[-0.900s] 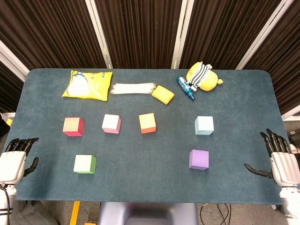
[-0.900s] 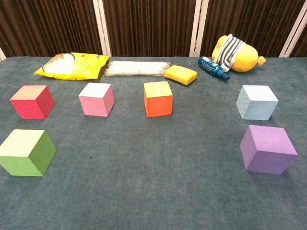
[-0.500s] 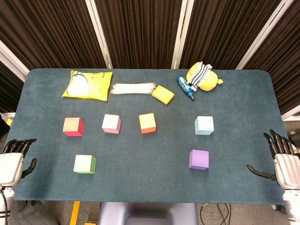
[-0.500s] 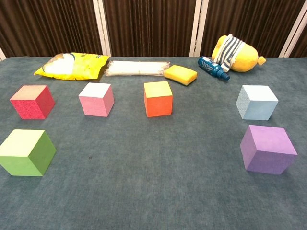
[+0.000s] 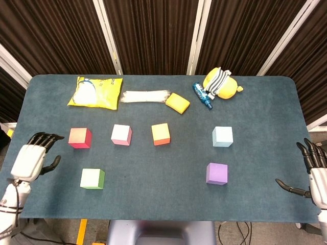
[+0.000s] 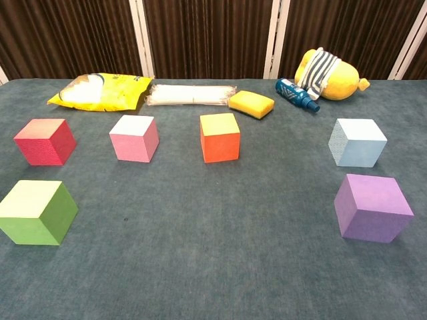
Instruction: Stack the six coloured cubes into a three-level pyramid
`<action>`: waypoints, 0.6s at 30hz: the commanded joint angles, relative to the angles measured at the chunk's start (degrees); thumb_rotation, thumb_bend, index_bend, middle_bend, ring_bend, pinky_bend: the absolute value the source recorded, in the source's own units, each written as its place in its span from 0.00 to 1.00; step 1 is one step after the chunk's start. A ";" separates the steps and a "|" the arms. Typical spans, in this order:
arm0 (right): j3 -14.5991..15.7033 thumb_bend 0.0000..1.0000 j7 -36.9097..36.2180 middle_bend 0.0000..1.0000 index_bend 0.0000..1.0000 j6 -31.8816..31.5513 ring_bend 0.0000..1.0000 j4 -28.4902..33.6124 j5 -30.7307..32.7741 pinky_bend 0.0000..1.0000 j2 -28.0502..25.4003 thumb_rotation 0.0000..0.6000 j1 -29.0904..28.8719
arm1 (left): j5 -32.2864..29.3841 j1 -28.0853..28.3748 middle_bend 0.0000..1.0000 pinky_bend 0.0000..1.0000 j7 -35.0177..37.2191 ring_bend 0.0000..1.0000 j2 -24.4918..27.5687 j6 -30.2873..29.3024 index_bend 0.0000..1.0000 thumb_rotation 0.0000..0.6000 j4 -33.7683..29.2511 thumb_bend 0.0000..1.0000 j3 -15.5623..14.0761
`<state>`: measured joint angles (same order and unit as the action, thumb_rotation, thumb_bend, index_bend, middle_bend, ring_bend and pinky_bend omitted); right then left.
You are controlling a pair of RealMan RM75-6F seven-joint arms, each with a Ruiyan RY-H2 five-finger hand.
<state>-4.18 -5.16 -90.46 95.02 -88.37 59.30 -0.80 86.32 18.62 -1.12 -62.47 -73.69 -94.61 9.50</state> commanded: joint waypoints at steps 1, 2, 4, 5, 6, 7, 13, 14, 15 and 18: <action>0.01 0.02 0.23 0.04 0.00 -0.16 0.00 0.36 -0.60 0.17 -0.37 0.65 -0.13 | -0.74 4.55 0.26 0.19 1.25 0.22 0.22 5.69 0.26 1.00 0.07 0.41 1.79; 0.09 0.02 0.44 0.04 0.00 -0.22 0.00 0.72 -1.01 0.17 -0.65 0.65 -0.19 | -1.87 7.04 0.26 0.19 1.76 0.22 0.10 9.20 0.26 1.00 0.52 0.41 2.61; 0.24 0.02 0.98 0.04 0.00 0.17 0.00 1.56 -1.56 0.17 -0.94 0.65 -0.51 | -4.28 13.97 0.26 0.19 1.29 0.22 -1.84 18.40 0.26 1.00 2.68 0.41 4.51; 0.23 0.02 1.26 0.04 0.00 0.39 0.00 1.83 -1.55 0.17 -1.00 0.65 -0.64 | -5.34 15.62 0.26 0.19 0.71 0.22 -2.65 20.48 0.26 1.00 3.73 0.41 4.90; 0.23 0.02 1.55 0.04 0.00 0.61 0.00 2.08 -1.58 0.17 -1.04 0.65 -0.77 | -6.21 17.02 0.26 0.19 0.06 0.22 -3.43 22.21 0.26 1.00 4.72 0.41 5.13; 0.22 0.02 1.90 0.04 0.00 0.95 0.00 2.38 -1.61 0.17 -1.08 0.65 -1.01 | -7.53 18.79 0.26 0.19 -0.76 0.22 -4.62 24.40 0.26 1.00 6.13 0.41 5.37; -0.23 0.02 3.20 0.04 0.00 2.67 0.00 3.46 -1.13 0.17 -1.05 0.65 -2.27 | -13.21 25.25 0.24 0.18 -2.52 0.21 -9.82 32.41 0.23 1.00 13.01 0.41 5.63; -0.32 0.02 3.32 0.04 0.00 2.97 0.00 3.54 -0.99 0.17 -1.03 0.65 -2.48 | -13.93 25.98 0.23 0.18 -2.67 0.20 -10.51 33.51 0.23 1.00 14.06 0.41 5.44; -0.40 0.02 3.43 0.04 0.00 3.28 0.00 3.61 -0.81 0.17 -1.01 0.65 -2.68 | -14.73 26.71 0.22 0.17 -2.70 0.19 -11.19 34.65 0.22 1.00 15.08 0.41 5.30; -0.70 0.02 3.84 0.04 0.00 4.38 0.00 3.81 -0.09 0.17 -0.87 0.65 -3.37 | -16.66 29.06 0.19 0.16 -3.55 0.17 -13.47 37.76 0.18 1.00 18.84 0.41 4.58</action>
<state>-4.76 -1.48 -86.33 98.73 -88.68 58.38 -3.96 71.44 45.63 -3.67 -73.94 -38.11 -78.25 14.47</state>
